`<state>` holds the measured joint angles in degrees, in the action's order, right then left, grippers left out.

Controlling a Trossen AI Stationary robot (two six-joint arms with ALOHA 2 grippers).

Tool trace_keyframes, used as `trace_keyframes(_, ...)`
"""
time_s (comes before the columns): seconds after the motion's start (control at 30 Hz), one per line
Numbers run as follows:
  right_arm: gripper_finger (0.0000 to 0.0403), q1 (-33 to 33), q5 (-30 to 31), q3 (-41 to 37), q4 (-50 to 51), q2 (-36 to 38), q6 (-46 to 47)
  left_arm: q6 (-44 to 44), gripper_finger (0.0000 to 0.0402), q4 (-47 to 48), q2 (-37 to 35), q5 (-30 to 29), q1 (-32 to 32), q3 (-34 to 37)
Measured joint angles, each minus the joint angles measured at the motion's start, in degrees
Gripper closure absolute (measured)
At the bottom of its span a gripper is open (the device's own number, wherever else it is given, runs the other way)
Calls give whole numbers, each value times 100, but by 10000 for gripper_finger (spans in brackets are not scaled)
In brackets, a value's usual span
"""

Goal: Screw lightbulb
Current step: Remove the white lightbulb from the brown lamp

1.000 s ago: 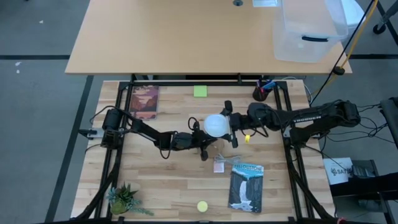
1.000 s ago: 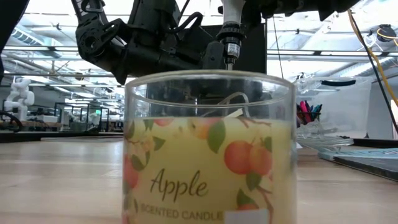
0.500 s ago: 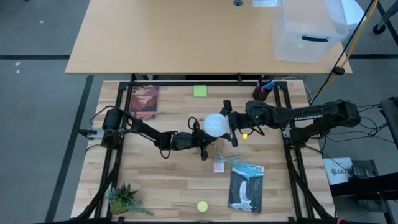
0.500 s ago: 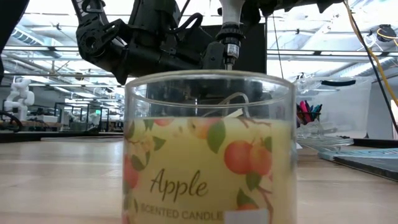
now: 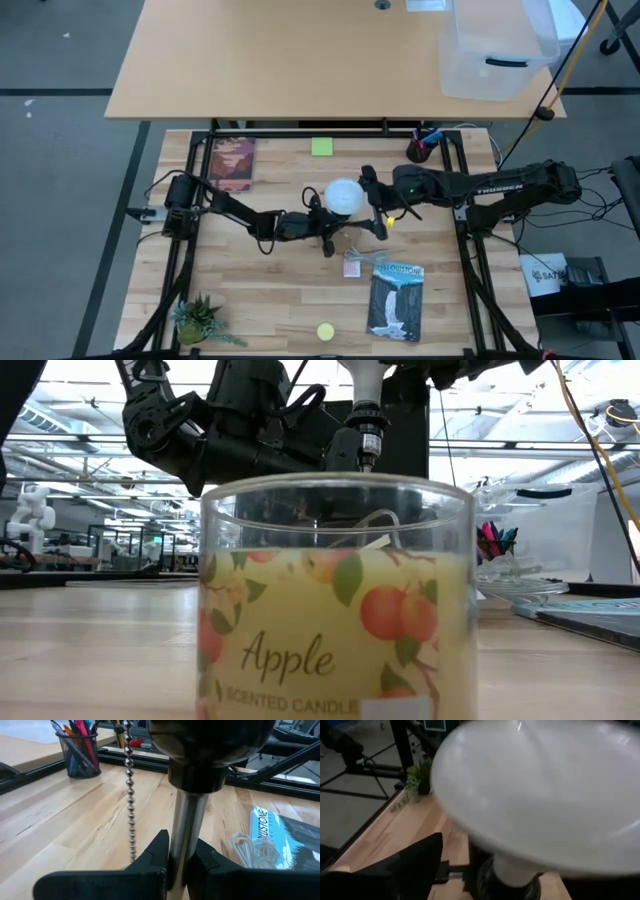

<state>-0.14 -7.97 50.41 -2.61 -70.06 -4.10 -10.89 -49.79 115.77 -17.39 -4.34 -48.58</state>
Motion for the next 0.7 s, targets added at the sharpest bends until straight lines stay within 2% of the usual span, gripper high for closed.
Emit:
trace_keyframes(0.2, 26, 46, 126, -2, 127, -4, 62, -70, 371, -3, 0, -15, 4, 0)
trace_keyframes(0.4, 27, 201, 1210, -21, 553, -20, 230, -241, 371, -31, 0, -122, 9, -2)
trace_keyframes(0.53, 28, 326, 1601, -201, 489, 45, 533, -252, 371, -32, 0, -127, 9, -4)
trace_keyframes(0.7, 28, 615, 2943, -802, 271, 407, 1020, -244, 371, -31, 0, -156, 2, -7)
